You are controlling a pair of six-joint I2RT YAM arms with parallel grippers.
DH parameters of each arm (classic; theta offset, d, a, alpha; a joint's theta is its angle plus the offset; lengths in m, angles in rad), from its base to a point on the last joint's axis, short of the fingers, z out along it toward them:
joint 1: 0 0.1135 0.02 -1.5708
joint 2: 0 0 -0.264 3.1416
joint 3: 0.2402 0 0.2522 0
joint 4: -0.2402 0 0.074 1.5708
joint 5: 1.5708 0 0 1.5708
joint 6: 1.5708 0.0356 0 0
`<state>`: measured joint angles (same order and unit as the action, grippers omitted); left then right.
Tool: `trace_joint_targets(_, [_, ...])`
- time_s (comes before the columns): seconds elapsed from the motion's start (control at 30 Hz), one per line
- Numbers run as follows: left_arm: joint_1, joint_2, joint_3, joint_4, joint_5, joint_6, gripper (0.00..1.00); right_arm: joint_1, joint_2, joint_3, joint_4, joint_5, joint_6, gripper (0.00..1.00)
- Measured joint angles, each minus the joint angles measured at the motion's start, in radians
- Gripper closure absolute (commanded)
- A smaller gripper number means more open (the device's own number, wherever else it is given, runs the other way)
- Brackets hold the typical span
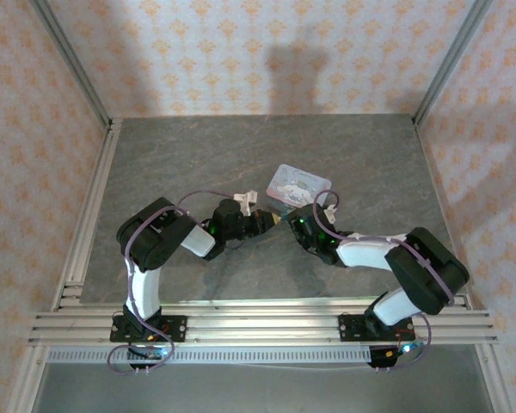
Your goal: Unlock the padlock with the key
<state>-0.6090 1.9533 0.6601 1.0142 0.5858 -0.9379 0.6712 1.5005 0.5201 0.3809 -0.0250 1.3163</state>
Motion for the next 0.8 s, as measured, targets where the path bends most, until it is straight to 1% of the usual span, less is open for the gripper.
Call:
trace_joint_targets(0.2, [0.0, 0.0, 0.0, 0.001, 0.0, -0.015, 1.0, 0.0, 0.029, 0.0, 0.084, 0.005, 0.009, 0.64])
trace_joint_targets(0.6, [-0.006, 0.02, 0.0, 0.018, -0.004, -0.056, 1.0, 0.0, 0.127, -0.005, 0.245, 0.007, 0.039, 0.65])
trace_joint_targets(0.7, [-0.006, 0.02, 0.0, 0.022, -0.008, -0.06, 1.0, 0.0, 0.149, -0.007, 0.29, 0.007, 0.046, 0.7])
trace_joint_targets(0.8, [-0.006, 0.02, 0.0, 0.023, -0.014, -0.061, 1.0, 0.0, 0.161, -0.007, 0.319, 0.006, 0.049, 0.81])
